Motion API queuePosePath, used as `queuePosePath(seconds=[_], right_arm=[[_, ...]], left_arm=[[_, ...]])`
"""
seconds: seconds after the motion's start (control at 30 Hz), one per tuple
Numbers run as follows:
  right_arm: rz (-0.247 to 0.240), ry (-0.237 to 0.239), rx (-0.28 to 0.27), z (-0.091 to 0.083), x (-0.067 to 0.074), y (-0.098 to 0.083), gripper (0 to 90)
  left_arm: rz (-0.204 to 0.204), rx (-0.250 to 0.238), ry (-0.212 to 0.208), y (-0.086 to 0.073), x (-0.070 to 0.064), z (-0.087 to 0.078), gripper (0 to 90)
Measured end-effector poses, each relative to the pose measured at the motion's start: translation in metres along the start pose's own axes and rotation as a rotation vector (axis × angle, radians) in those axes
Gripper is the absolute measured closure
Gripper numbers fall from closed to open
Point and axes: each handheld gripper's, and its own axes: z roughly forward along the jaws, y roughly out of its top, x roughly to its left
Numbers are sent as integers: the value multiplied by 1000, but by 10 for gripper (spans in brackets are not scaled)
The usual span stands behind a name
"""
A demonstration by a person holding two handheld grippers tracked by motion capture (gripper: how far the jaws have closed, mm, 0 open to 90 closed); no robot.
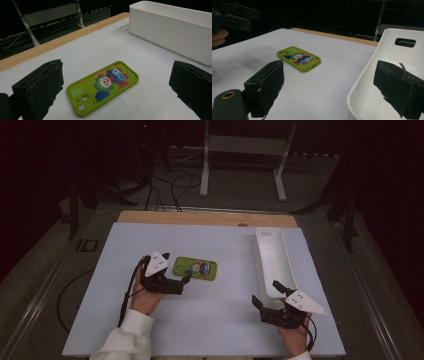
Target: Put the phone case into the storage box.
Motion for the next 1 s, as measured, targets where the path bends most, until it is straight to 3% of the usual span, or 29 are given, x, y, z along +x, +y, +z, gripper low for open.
queuePosePath(seconds=[0.23, 1.0], right_arm=[[1, -1, -1, 0, -1, 0, 96], [3, -2, -4, -1, -1, 0, 95]], left_arm=[[-15, 13, 6, 2, 5, 11, 0], [-5, 43, 2, 15, 7, 52, 12]])
